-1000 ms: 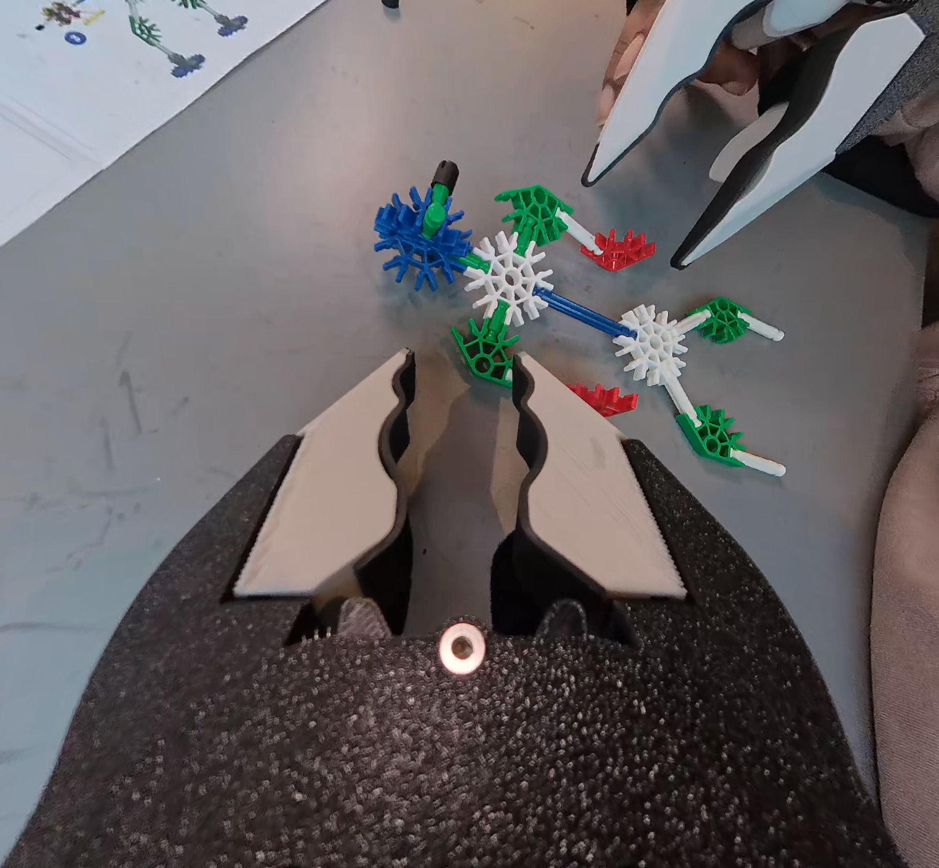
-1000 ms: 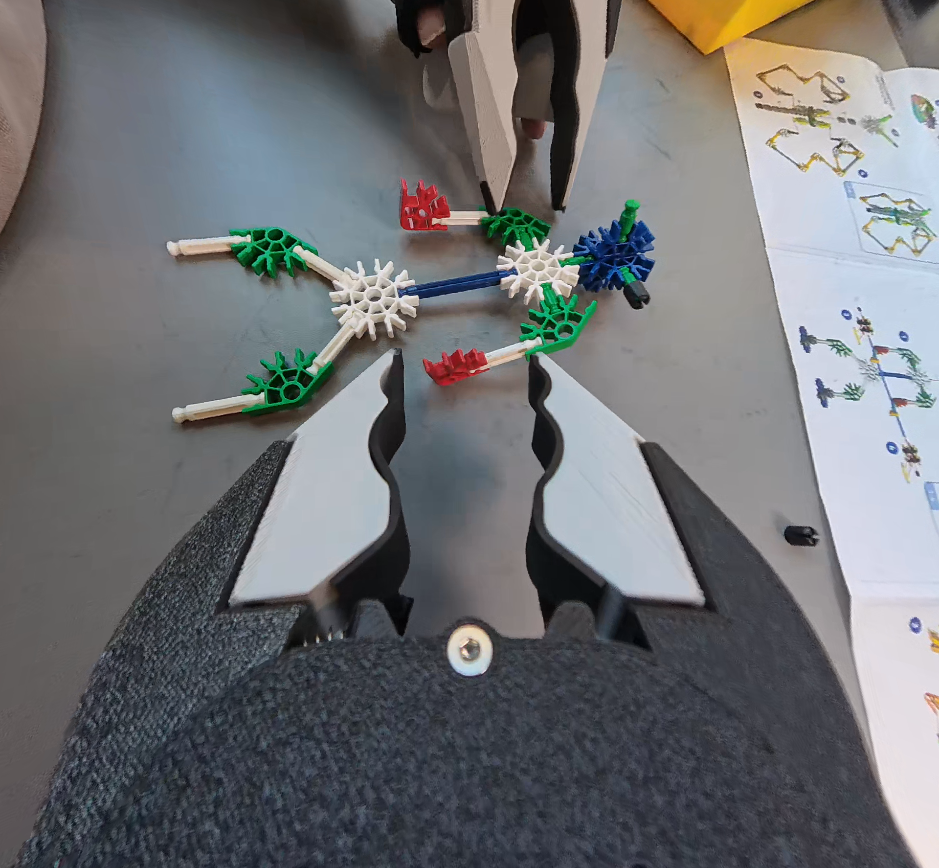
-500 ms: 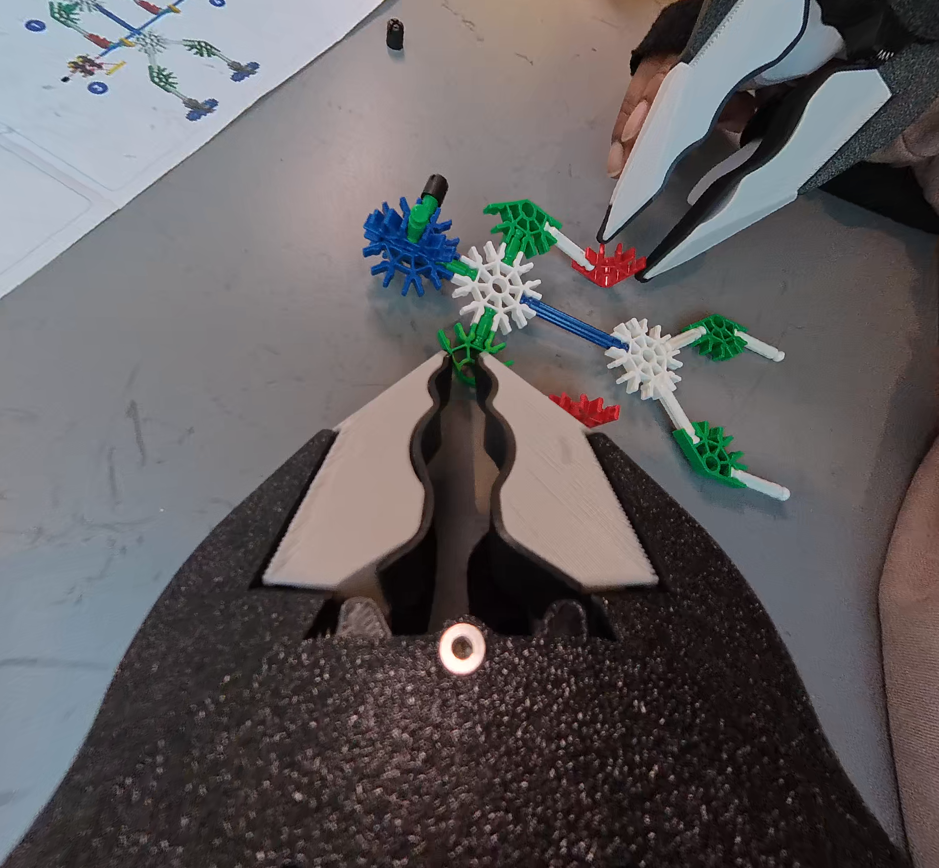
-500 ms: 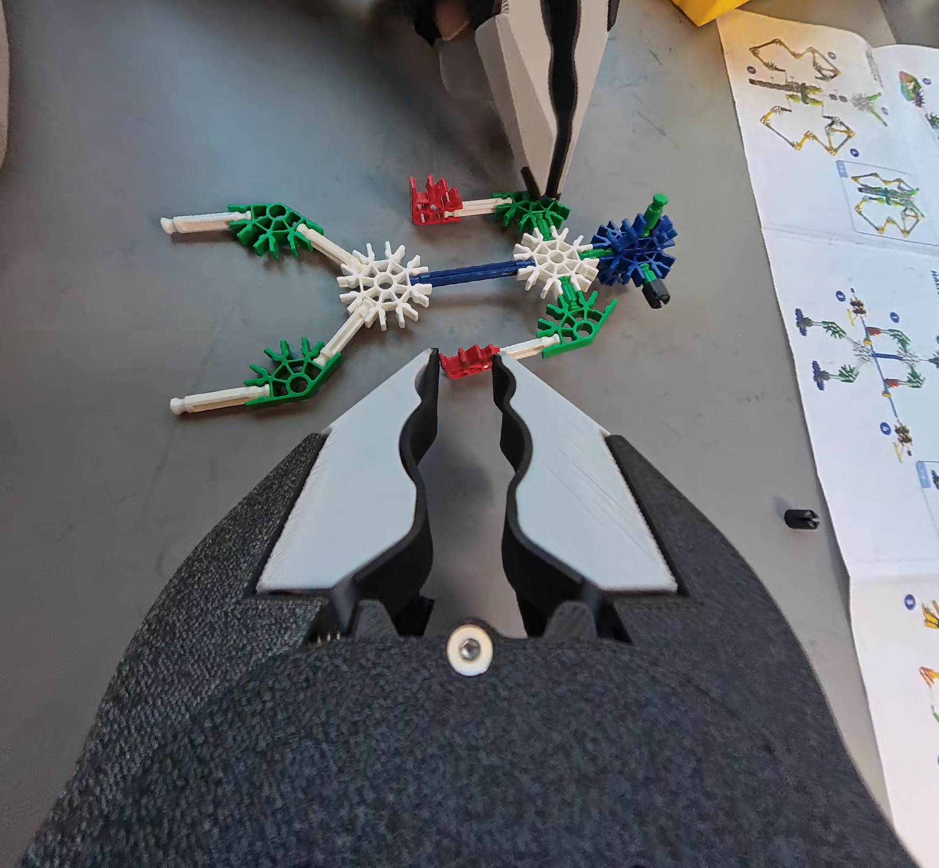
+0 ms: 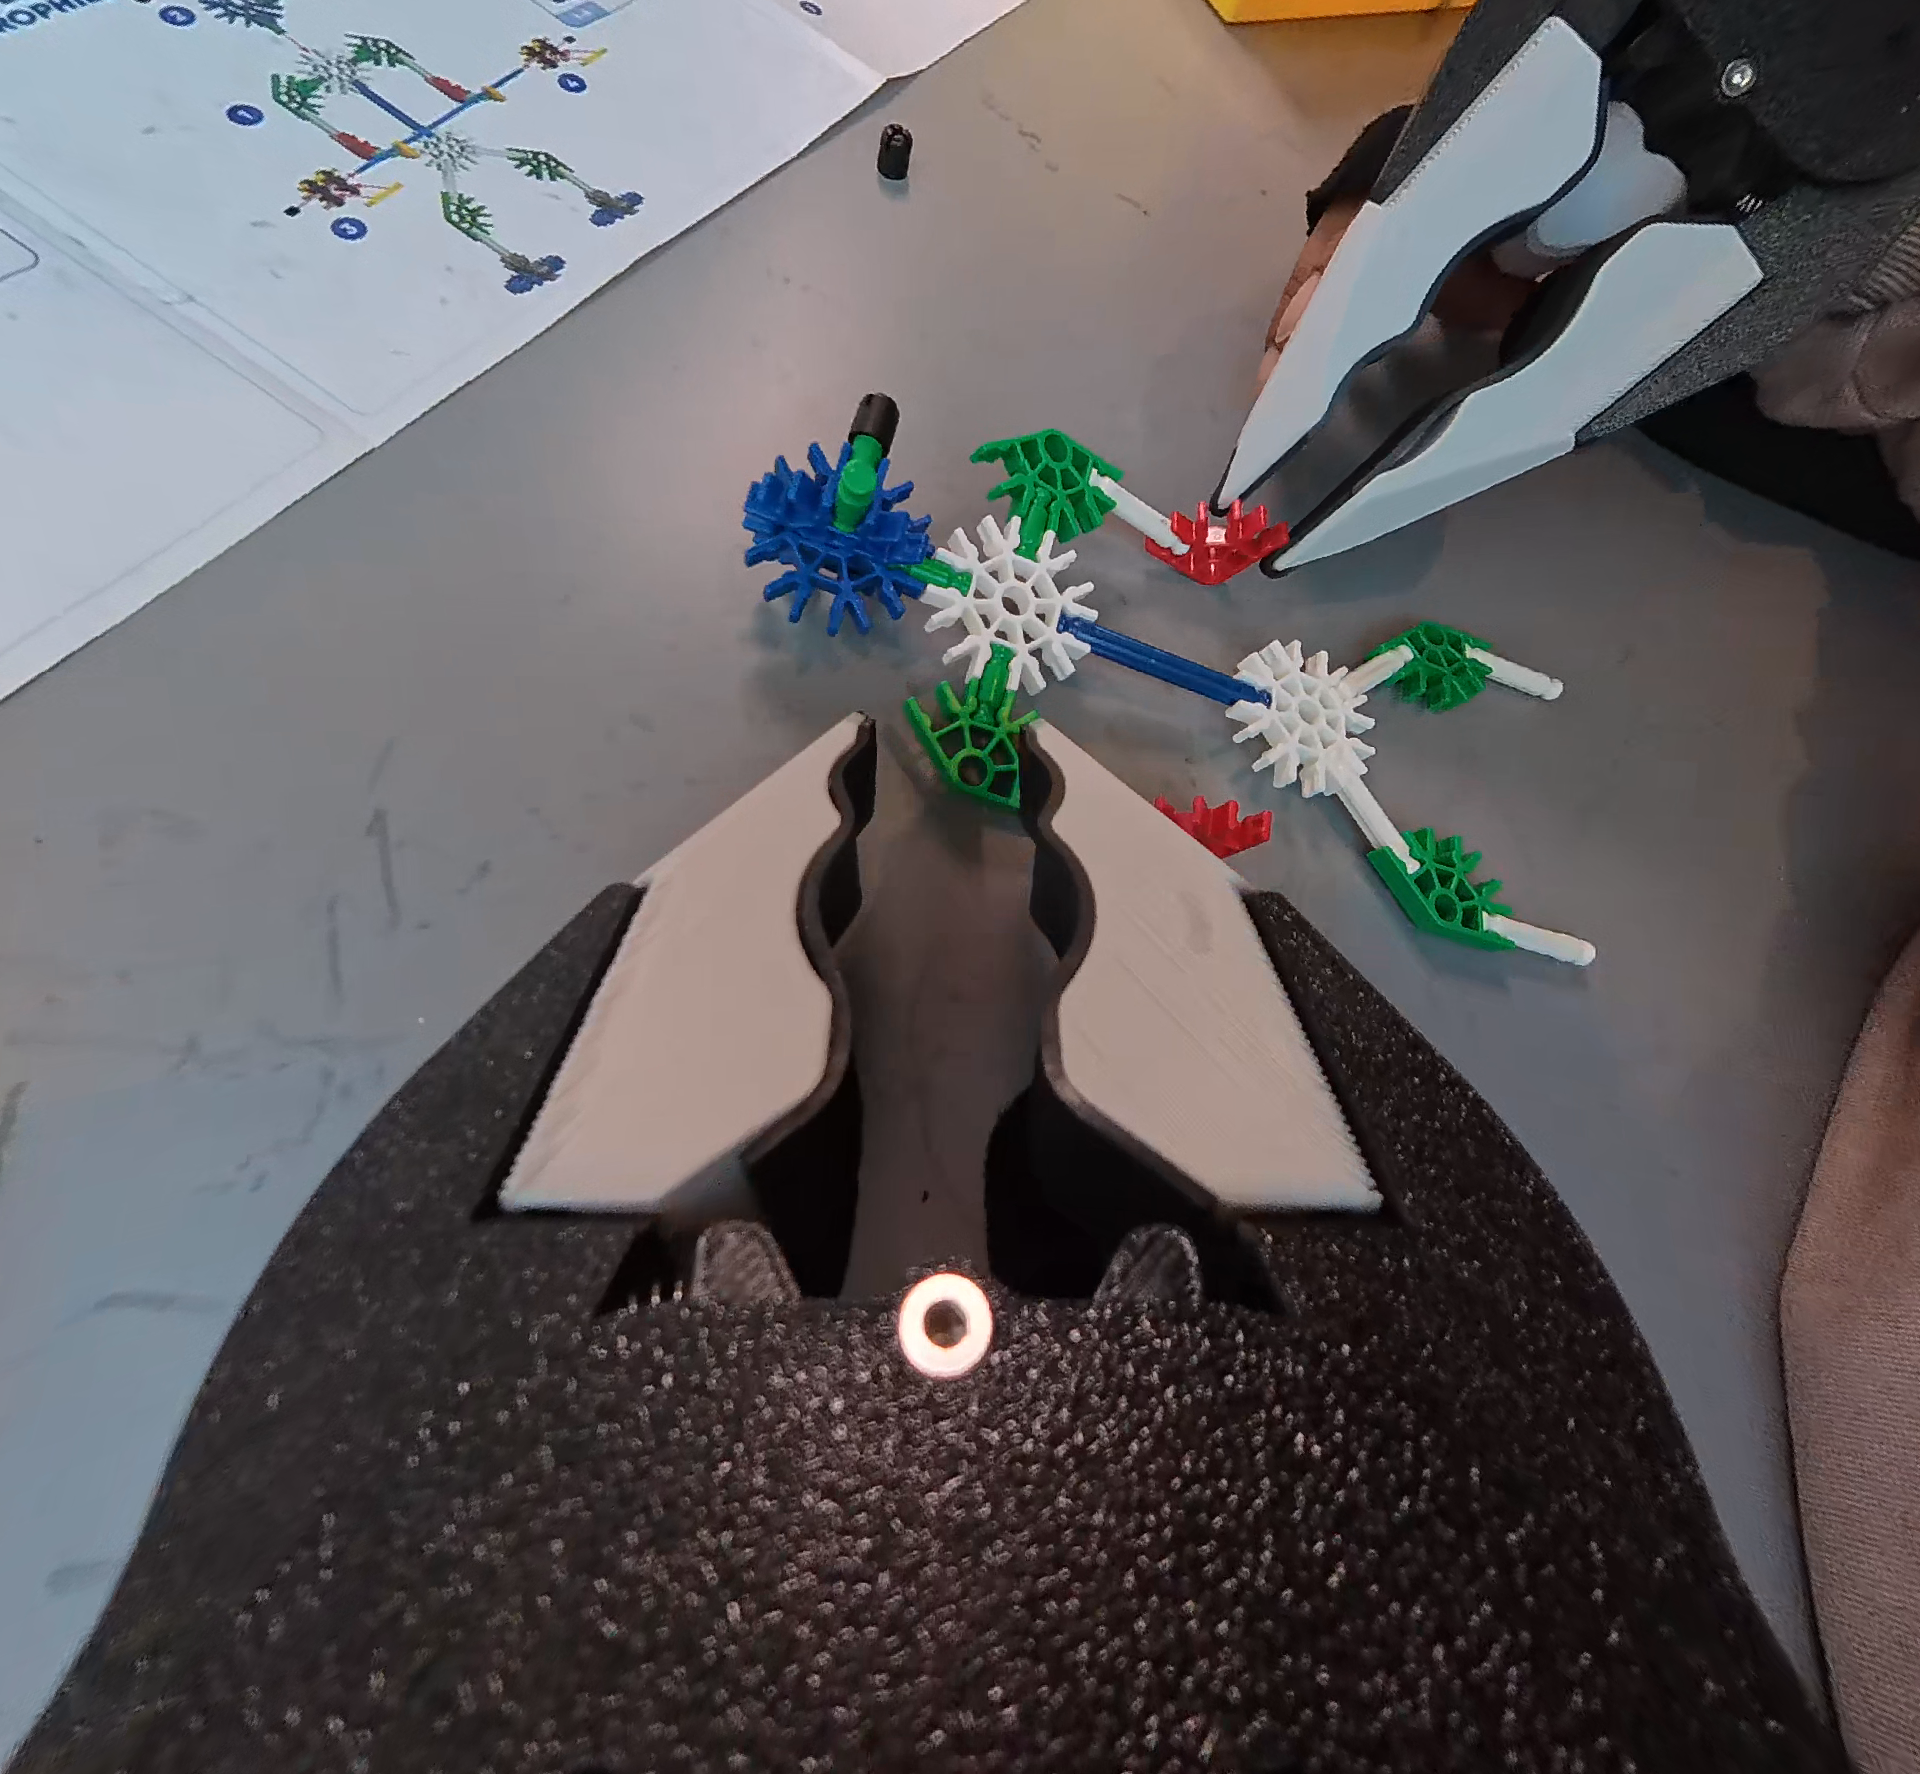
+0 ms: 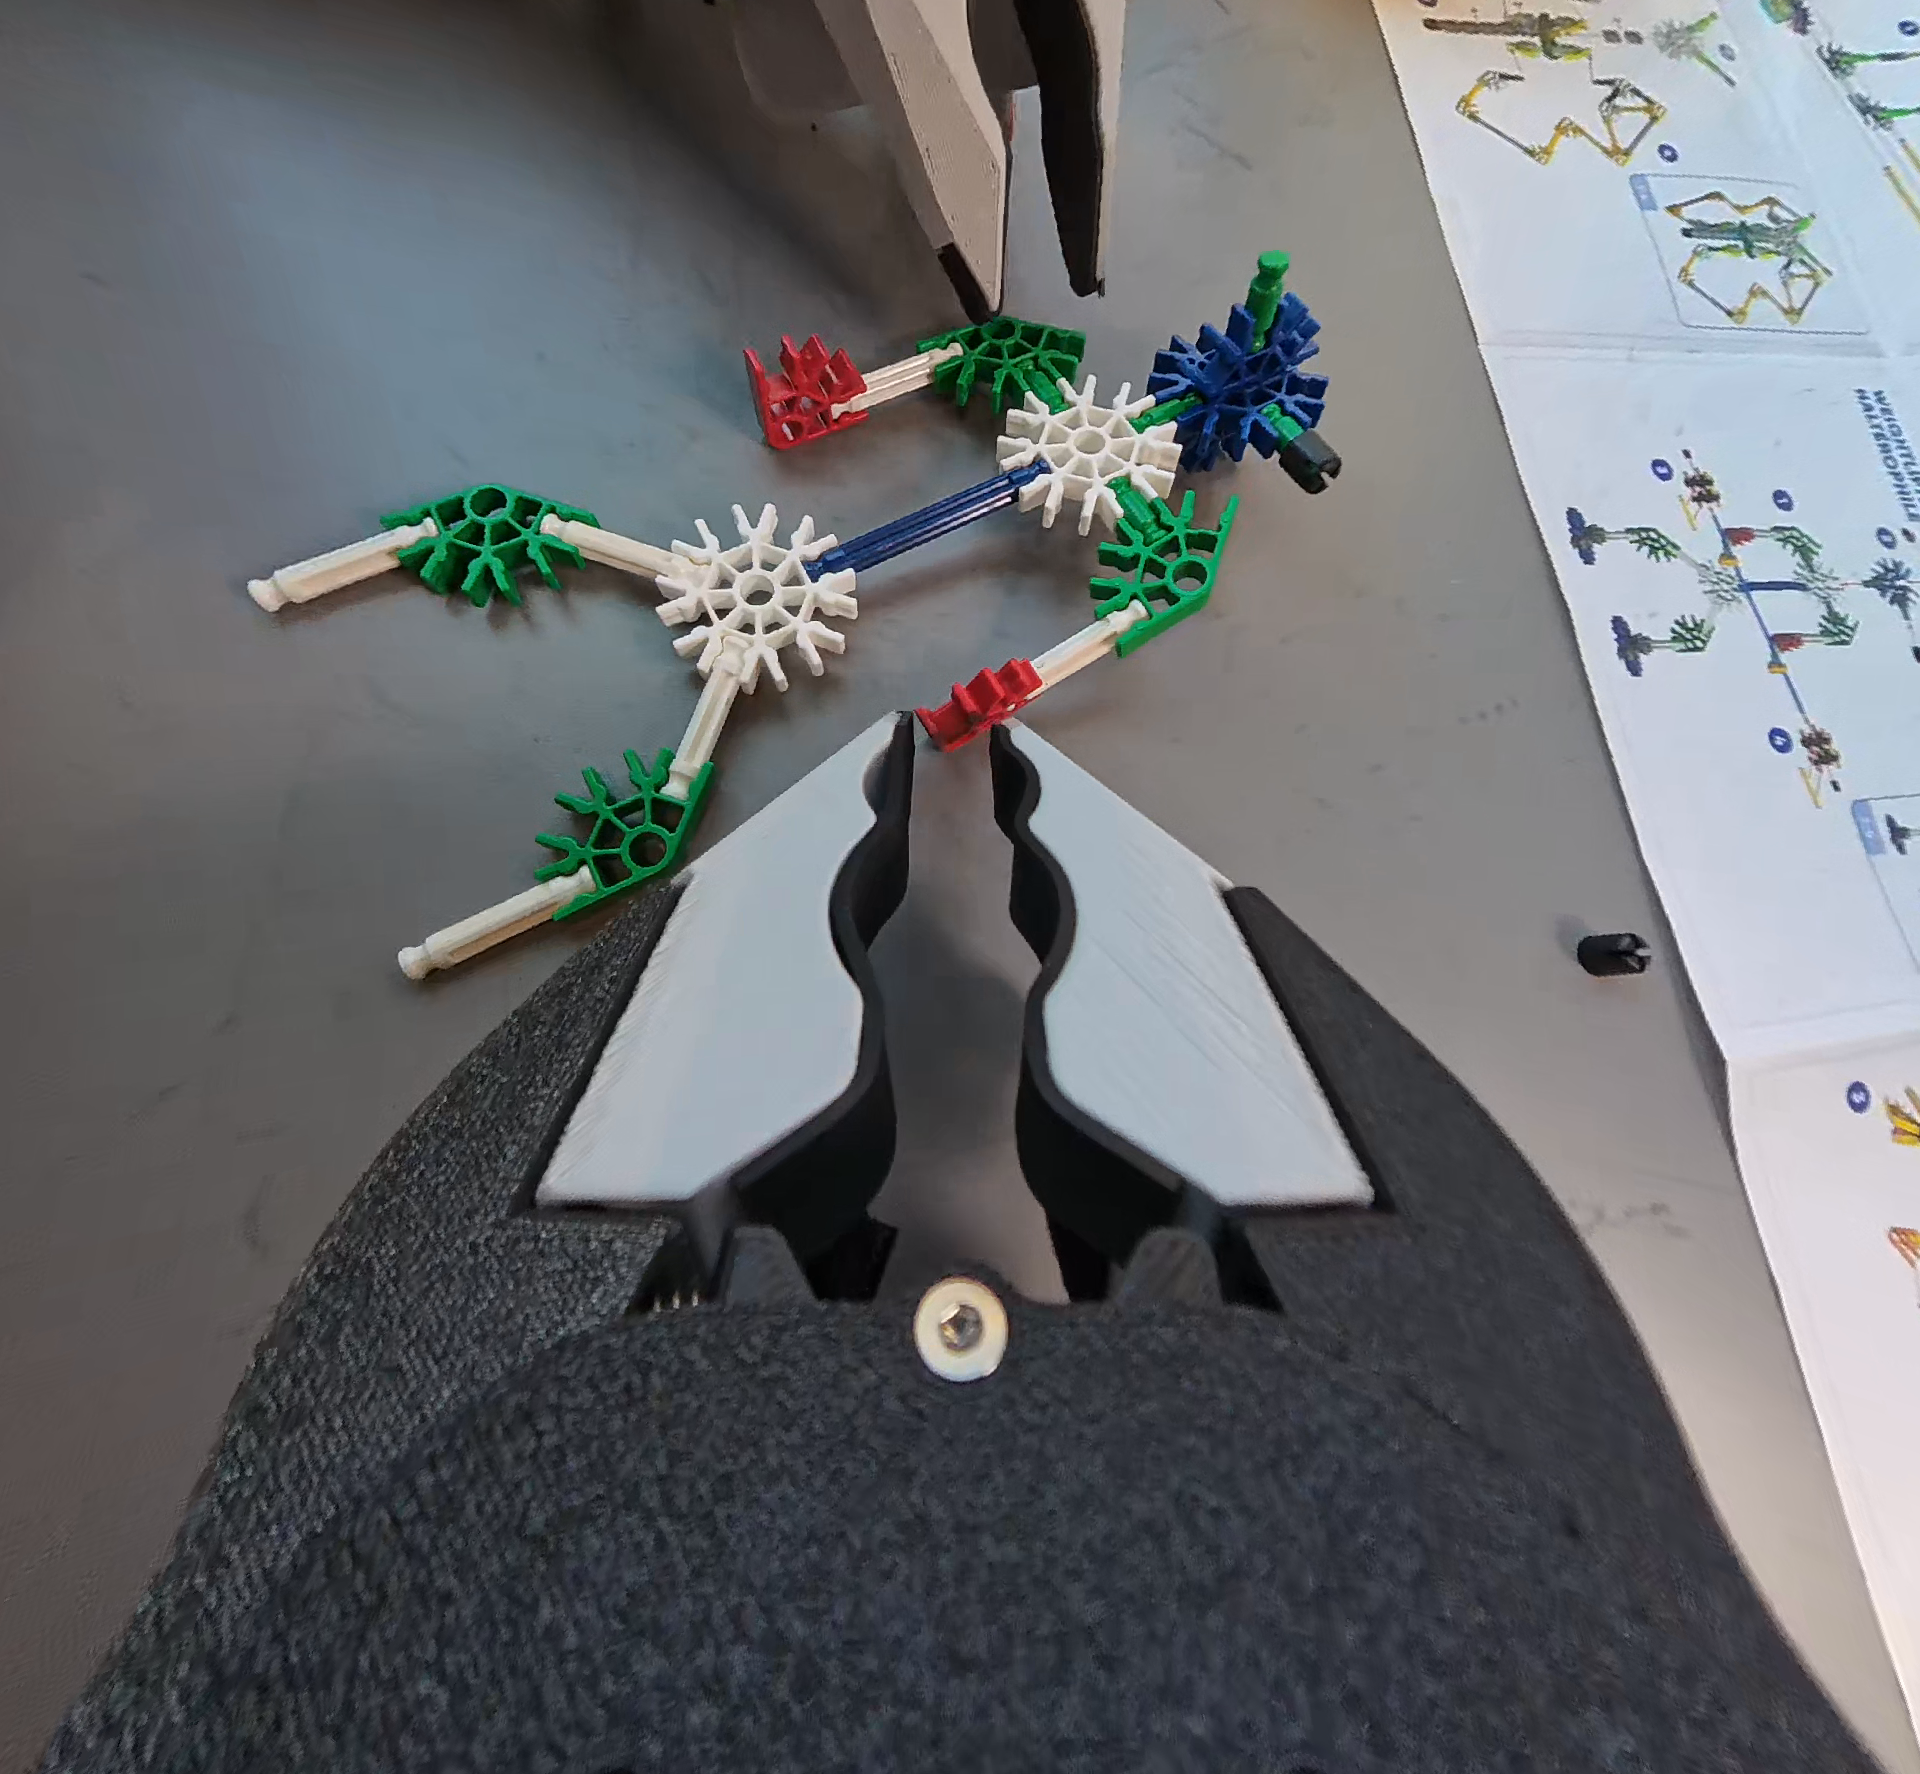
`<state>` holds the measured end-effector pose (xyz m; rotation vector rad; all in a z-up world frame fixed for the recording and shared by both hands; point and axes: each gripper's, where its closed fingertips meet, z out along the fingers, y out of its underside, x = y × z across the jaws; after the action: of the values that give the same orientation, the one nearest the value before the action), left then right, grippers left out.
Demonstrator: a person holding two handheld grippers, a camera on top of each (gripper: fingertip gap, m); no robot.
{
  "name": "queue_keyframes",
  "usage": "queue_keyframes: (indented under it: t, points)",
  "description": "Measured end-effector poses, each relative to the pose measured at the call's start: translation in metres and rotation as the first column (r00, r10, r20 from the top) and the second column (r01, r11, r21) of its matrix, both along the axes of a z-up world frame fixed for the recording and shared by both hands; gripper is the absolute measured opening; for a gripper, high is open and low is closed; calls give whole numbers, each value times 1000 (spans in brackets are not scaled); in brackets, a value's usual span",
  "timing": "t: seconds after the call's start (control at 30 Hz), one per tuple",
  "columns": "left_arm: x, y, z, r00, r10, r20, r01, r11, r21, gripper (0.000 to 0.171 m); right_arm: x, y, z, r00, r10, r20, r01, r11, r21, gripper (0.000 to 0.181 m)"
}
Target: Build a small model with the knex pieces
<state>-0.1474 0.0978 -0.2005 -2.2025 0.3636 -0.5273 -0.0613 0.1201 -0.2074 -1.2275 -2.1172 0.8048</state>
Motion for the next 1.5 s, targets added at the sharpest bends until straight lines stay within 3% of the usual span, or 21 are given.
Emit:
queue_keyframes:
  t: [0.2, 0.5, 0.73, 0.83, 0.97, 1.17, 1.3, 1.5]
  points:
    - [6, 1, -9, 996, -29, -83, 28, 1000, -7, 25, 1, -2, -2, 1000, 10, 7, -10, 1000, 8, 16]
    - [4, 13, -5, 989, 1, -148, 7, 998, 55, 10, -1, -2, -4, 1000, 11, 4, -11, 999, 35, 8]
    - [-3, 16, 1, 989, 32, -148, -18, 995, 98, 17, -3, 2, -4, 1000, -12, 1, 12, 999, 45, 8]
    - [-2, 9, 14, 994, -10, -107, 27, 988, 153, 26, -3, 6, -5, 999, -33, 3, 33, 998, 50, 6]
    - [15, -12, 26, 985, -160, -64, 170, 966, 194, 30, -3, 23, -7, 991, -132, 18, 131, 990, 45, 1]
    - [31, -17, 2, 954, -223, -200, 250, 960, 123, 38, -3, 26, -6, 985, -168, 29, 167, 986, 23, 3]
    - [20, -10, -15, 906, -189, -378, 242, 965, 99, 26, -3, 16, -6, 993, -118, 26, 117, 993, 28, 4]
    - [-2, -5, -9, 913, -109, -393, 177, 974, 141, 24, -5, 2, 8, 998, -67, -21, 65, 995, -71, 8]
